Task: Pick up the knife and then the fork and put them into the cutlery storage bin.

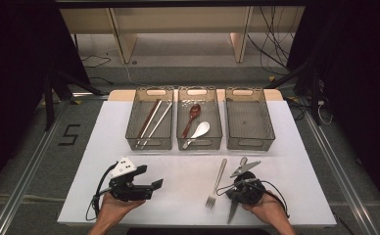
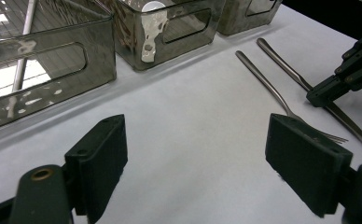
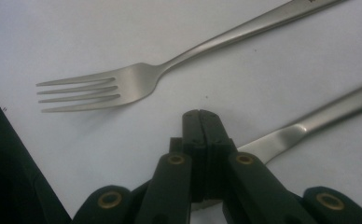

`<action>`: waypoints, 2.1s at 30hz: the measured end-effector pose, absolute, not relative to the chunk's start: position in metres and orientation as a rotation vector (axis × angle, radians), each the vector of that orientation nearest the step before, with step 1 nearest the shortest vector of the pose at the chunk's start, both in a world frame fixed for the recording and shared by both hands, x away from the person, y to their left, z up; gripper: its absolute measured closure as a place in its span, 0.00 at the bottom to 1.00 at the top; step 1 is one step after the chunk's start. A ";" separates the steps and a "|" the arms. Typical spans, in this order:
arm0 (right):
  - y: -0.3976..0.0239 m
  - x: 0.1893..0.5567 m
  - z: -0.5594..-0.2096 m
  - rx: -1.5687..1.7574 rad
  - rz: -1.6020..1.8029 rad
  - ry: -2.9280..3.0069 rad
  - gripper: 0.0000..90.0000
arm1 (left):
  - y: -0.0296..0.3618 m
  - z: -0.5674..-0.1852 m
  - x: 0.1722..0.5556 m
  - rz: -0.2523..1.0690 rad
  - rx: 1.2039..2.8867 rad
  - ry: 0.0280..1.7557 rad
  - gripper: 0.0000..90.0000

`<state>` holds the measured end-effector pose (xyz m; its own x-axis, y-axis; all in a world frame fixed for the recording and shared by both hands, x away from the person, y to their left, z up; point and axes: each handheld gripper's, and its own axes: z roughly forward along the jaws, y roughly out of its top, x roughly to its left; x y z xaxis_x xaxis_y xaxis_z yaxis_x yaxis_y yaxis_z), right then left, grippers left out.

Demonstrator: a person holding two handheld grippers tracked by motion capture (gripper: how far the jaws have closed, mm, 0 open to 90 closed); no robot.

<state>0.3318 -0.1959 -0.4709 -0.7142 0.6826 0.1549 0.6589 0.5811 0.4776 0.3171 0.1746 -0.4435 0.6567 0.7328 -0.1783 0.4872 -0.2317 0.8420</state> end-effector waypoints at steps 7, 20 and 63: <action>-0.202 0.344 -0.468 1.158 0.836 2.654 1.00 | 0.173 -0.444 0.317 0.312 1.895 0.961 0.23; -0.216 0.395 -0.473 1.255 0.823 2.531 1.00 | 0.174 -0.444 0.317 0.310 1.894 0.961 0.23; -0.257 0.344 -0.461 1.311 0.553 2.601 1.00 | 0.173 -0.443 0.316 0.316 1.901 0.959 0.23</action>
